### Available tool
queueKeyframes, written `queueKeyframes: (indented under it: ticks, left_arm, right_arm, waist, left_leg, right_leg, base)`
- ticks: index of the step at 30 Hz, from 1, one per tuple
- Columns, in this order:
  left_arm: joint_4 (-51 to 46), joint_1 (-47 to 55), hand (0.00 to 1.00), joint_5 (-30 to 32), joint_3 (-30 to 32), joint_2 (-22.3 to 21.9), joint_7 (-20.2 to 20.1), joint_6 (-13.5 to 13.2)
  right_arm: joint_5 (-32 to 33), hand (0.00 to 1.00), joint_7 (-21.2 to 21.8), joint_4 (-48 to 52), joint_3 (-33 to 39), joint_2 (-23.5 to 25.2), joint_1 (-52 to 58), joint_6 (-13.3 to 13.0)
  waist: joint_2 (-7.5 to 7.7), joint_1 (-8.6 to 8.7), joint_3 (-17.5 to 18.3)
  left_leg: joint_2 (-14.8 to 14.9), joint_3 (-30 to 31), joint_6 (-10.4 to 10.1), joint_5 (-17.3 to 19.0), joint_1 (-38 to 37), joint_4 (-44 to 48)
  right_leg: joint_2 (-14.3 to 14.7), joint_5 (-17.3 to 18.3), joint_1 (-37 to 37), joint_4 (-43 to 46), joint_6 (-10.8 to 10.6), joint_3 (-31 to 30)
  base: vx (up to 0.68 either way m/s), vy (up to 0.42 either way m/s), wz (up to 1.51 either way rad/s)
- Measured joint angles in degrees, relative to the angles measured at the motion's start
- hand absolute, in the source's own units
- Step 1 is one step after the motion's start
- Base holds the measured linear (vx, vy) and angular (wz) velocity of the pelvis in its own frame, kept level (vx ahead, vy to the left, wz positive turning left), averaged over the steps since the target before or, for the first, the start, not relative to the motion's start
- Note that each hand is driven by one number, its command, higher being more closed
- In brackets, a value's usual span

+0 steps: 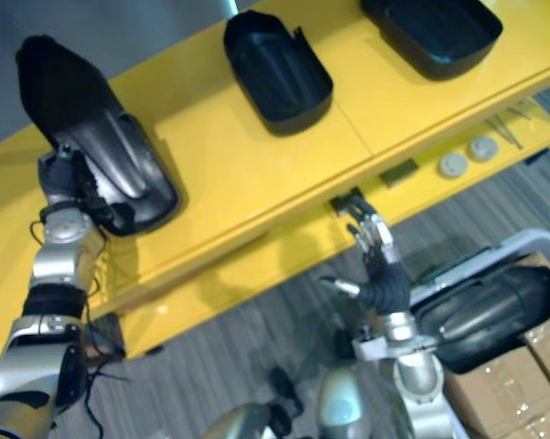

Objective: Walk over and take plastic housings, then place them on the shelf

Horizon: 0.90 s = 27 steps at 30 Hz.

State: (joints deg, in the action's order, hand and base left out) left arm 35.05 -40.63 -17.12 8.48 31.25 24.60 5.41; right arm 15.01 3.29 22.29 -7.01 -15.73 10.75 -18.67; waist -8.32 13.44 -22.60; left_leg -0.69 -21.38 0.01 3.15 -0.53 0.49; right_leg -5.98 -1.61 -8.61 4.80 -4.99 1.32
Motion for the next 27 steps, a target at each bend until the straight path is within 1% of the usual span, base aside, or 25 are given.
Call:
queueKeyframes:
  ticks: [2,3,4,6,9,11,13,16,17,21,24,27]
  left_arm:
    - [0.4,-0.1,1.00,0.4,0.0,0.3,0.0,1.1]
    - [0.6,-0.2,1.00,0.4,0.0,0.4,0.0,1.4]
    - [0.6,-0.8,1.00,0.8,0.0,1.0,-0.1,2.3]
    - [0.7,-2.9,1.00,3.5,-0.2,2.7,-0.7,3.6]
    - [2.2,-4.8,1.00,6.7,-1.4,3.9,-1.5,4.0]
    - [3.0,-5.7,1.00,7.1,-2.5,4.8,-3.3,4.7]
    - [4.0,-6.0,1.00,8.5,-3.3,4.8,-5.2,4.8]
    - [4.7,-6.6,1.00,8.7,-4.9,5.4,-6.9,4.9]
    - [4.7,-6.8,1.00,8.7,-5.5,6.3,-7.7,4.9]
    - [7.0,-8.4,1.00,8.7,-6.4,7.2,-8.4,5.2]
    - [7.4,-9.0,1.00,8.5,-7.1,8.0,-10.1,6.4]
    - [8.9,-9.4,1.00,8.4,-7.1,8.2,-10.8,7.2]
  right_arm:
    - [0.0,0.00,-1.0,0.2,0.0,-0.4,-0.7,1.1]
    - [0.0,0.00,-1.0,0.2,0.0,-0.5,-0.9,1.3]
    - [0.0,0.00,-1.2,0.2,-0.1,-0.6,-1.0,1.5]
    - [0.1,0.00,-2.3,0.3,-1.1,-1.2,-1.0,1.7]
    - [0.1,0.00,-3.1,0.3,-2.2,-1.9,-1.2,1.7]
    - [0.2,0.00,-3.5,0.2,-2.1,-2.5,-1.8,1.7]
    - [0.6,0.00,-3.4,0.2,-2.1,-3.3,-2.3,1.6]
    - [1.7,0.00,-3.4,0.2,-2.1,-4.4,-2.4,1.6]
    - [2.4,0.00,-3.3,0.2,-2.1,-4.7,-2.5,1.6]
    - [2.8,0.00,-3.1,0.1,-1.9,-5.0,-2.3,1.6]
    - [4.0,0.00,-3.1,0.2,-1.9,-5.0,-2.1,1.6]
    - [4.5,0.00,-3.1,0.2,-1.6,-5.0,-1.7,1.6]
  waist:
    - [-0.03,-0.13,-0.4]
    - [0.05,-0.18,-0.7]
    - [0.09,-0.28,-1.4]
    - [0.20,-0.26,-2.8]
    - [0.17,-0.30,-2.9]
    - [0.15,-0.34,-2.9]
    - [0.15,-0.33,-2.9]
    - [0.15,-0.32,-2.9]
    - [0.16,-0.30,-2.9]
    - [0.16,-0.22,-2.9]
    - [0.17,-0.16,-2.9]
    - [0.19,0.00,-2.9]
  left_leg:
    - [-0.1,0.3,0.1,-0.2,0.7,0.0]
    - [-0.1,0.3,0.1,-0.2,0.7,0.0]
    - [-0.1,0.3,0.1,-0.2,0.7,0.1]
    - [-0.2,0.3,0.5,-0.4,0.8,0.1]
    - [-0.2,0.4,0.6,-0.6,2.3,1.2]
    - [-0.1,0.3,0.6,-0.6,3.0,2.0]
    - [0.0,0.3,0.6,-0.6,2.9,2.5]
    - [0.0,0.0,0.6,-0.6,3.1,2.7]
    - [0.0,-0.3,0.6,-0.6,3.5,2.8]
    - [-0.1,-1.3,0.5,-0.5,4.1,3.2]
    - [-0.1,-1.6,0.4,-0.4,4.9,3.2]
    - [-0.1,-1.9,0.0,-0.1,4.8,3.4]
  right_leg:
    - [0.0,0.0,-0.9,0.5,0.0,0.1]
    - [0.0,0.1,-1.0,0.8,0.1,0.1]
    - [0.0,0.1,-1.2,1.2,0.1,0.1]
    - [0.0,0.1,-1.5,1.7,0.1,0.1]
    - [-0.7,0.5,-2.9,2.7,0.6,0.0]
    - [-0.8,0.5,-3.6,3.6,0.6,0.0]
    - [-0.8,0.6,-3.5,3.9,0.8,-0.2]
    - [-0.8,1.1,-4.5,5.0,1.1,-0.8]
    - [-0.8,1.2,-5.3,5.5,1.2,-1.3]
    - [-0.8,1.2,-6.6,6.6,1.2,-2.2]
    - [-0.8,1.2,-8.3,7.9,1.2,-2.8]
    - [-0.8,1.1,-8.4,8.4,1.0,-3.0]
  base:
    - [-0.03,-0.016,0.08]
    - [-0.04,-0.014,0.01]
    - [0.00,0.000,0.00]
    - [-0.04,-0.008,0.01]
    - [-0.03,0.014,0.04]
    - [-0.02,-0.006,0.01]
    - [-0.02,-0.020,-0.05]
    - [-0.03,-0.015,-0.09]
    - [-0.04,-0.007,-0.12]
    - [-0.04,-0.007,-0.10]
    - [-0.04,-0.012,-0.06]
    - [-0.02,-0.011,-0.04]
